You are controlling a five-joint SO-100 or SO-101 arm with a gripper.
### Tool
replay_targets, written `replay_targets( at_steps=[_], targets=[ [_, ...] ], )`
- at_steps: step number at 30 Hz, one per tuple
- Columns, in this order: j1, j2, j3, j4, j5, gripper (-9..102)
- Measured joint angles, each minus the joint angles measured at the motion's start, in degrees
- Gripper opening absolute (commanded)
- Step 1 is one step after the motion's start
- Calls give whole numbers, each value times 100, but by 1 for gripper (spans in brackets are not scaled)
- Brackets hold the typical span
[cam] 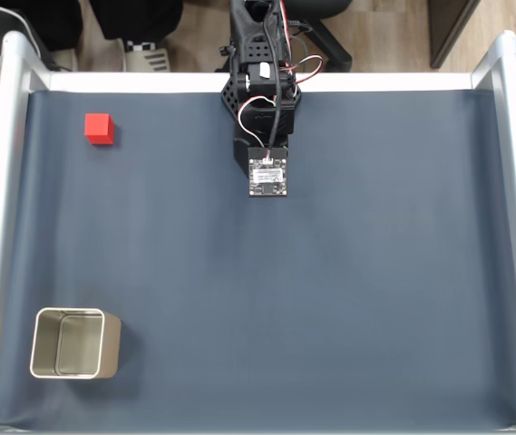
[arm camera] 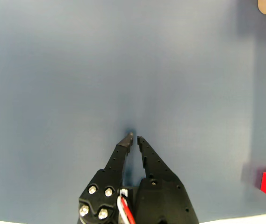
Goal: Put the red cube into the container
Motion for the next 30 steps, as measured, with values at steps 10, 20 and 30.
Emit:
replay_targets(
  at_steps=[10,20,30],
  targets=[
    [0,0,0,0,-70,1],
    [18,0,0,0,-70,0],
    [114,0,0,0,-97,0]
  ],
)
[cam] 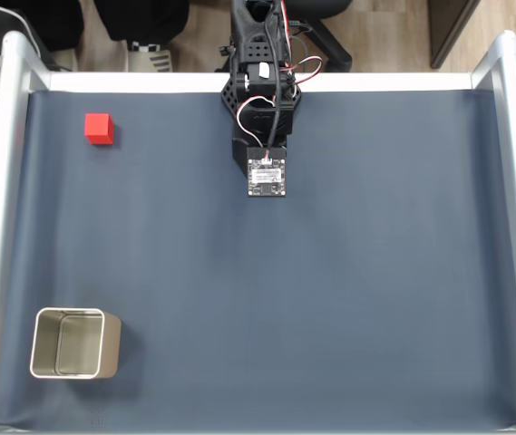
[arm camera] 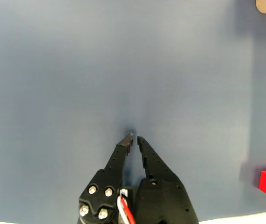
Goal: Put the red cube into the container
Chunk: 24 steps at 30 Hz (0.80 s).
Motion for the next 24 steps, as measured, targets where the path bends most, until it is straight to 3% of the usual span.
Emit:
replay_targets(
  at_steps=[11,24],
  targets=[
    [-9,0,0,-97,-141,0],
    [-9,-237,18,-2830,-18,0]
  ],
)
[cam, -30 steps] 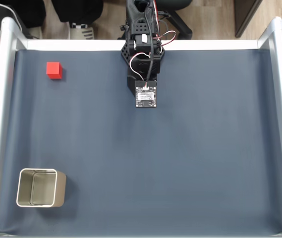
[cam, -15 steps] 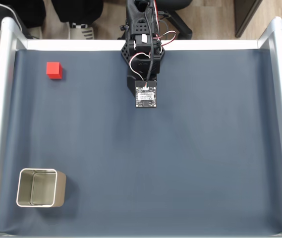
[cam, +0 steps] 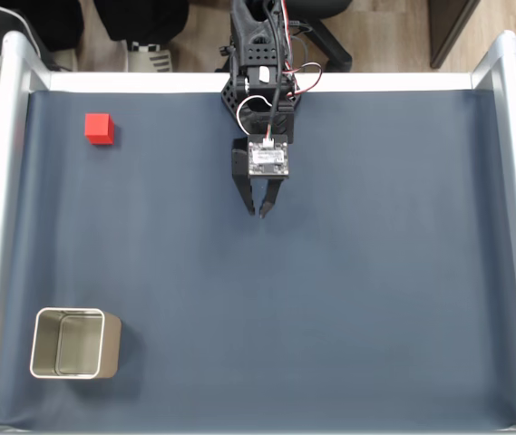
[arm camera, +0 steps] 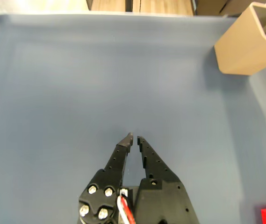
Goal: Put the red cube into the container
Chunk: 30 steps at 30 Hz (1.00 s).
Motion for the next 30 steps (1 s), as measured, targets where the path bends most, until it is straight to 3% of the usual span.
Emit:
replay_targets(
  at_steps=[4,9,17,30],
  targets=[
    [9,-606,-70,-703,88,0],
    [167,-1494,-826,-835,193,1],
    [1037,-2856,-2698,237,193,1],
    [4368,-4922,-5203,1784,-123,0]
  ],
)
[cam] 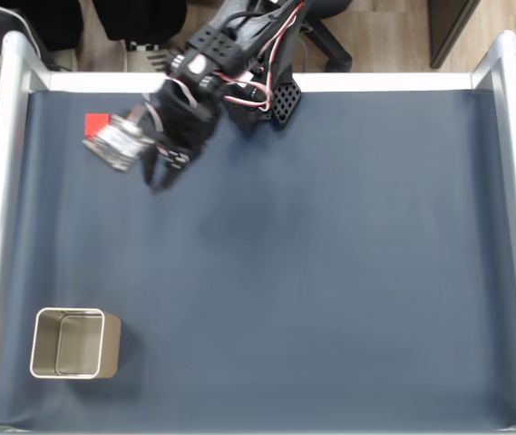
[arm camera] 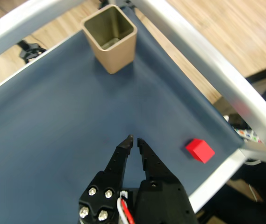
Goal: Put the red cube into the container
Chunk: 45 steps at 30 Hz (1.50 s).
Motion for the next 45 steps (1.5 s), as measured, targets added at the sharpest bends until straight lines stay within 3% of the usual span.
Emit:
replay_targets(
  at_steps=[8,17,27,45],
  targets=[
    [1925,-1187,-1415,914,105,3],
    [3393,-2039,-1723,571,0,16],
    [3718,-2593,-1292,-237,158,27],
    [3973,-2909,193,-2224,-334,30]
  ],
)
